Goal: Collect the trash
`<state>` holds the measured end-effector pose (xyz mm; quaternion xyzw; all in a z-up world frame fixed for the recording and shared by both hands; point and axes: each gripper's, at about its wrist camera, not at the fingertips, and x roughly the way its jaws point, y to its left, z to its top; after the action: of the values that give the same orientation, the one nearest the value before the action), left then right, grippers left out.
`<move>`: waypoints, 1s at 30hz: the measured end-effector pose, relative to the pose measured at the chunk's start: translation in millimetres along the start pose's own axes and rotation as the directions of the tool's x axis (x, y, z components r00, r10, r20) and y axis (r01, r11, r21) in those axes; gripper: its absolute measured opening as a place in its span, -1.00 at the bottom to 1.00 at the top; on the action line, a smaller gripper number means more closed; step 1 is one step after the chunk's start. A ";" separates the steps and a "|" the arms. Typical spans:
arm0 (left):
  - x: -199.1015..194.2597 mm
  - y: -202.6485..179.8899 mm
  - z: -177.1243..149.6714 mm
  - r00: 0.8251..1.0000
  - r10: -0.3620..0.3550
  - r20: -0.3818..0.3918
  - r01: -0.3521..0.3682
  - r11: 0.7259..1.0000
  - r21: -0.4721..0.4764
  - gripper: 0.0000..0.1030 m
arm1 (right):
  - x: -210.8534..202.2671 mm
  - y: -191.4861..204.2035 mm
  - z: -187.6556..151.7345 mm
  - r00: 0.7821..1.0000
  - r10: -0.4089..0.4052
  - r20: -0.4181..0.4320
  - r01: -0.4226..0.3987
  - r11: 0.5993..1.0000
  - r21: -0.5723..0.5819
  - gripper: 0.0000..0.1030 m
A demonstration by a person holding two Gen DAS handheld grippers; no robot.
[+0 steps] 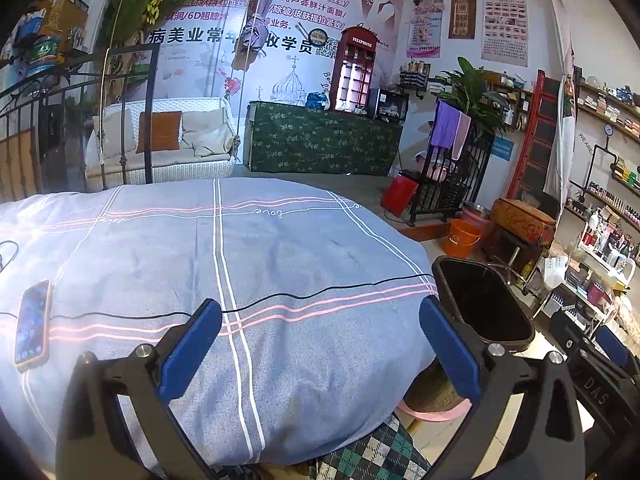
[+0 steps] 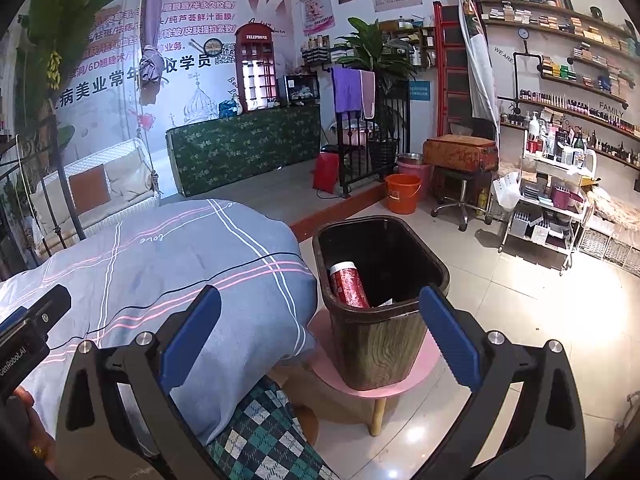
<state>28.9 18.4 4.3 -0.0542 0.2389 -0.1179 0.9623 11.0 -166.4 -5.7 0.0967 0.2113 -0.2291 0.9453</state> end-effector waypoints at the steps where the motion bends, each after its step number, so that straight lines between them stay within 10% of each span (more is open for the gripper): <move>1: -0.8 -0.7 -0.8 1.000 0.000 -0.001 0.000 1.000 0.000 0.90 | 0.0 0.0 0.0 1.000 -0.001 0.000 0.001 1.000 0.000 0.90; 30: -2.0 1.9 0.7 1.000 0.007 0.006 -0.007 1.000 -0.005 0.90 | -0.9 0.2 -2.3 1.000 -0.003 0.005 0.003 1.000 -0.007 0.90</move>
<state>27.9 20.7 5.5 -0.0561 0.2367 -0.1139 0.9632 9.6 -165.3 -7.4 0.0927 0.2099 -0.2301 0.9457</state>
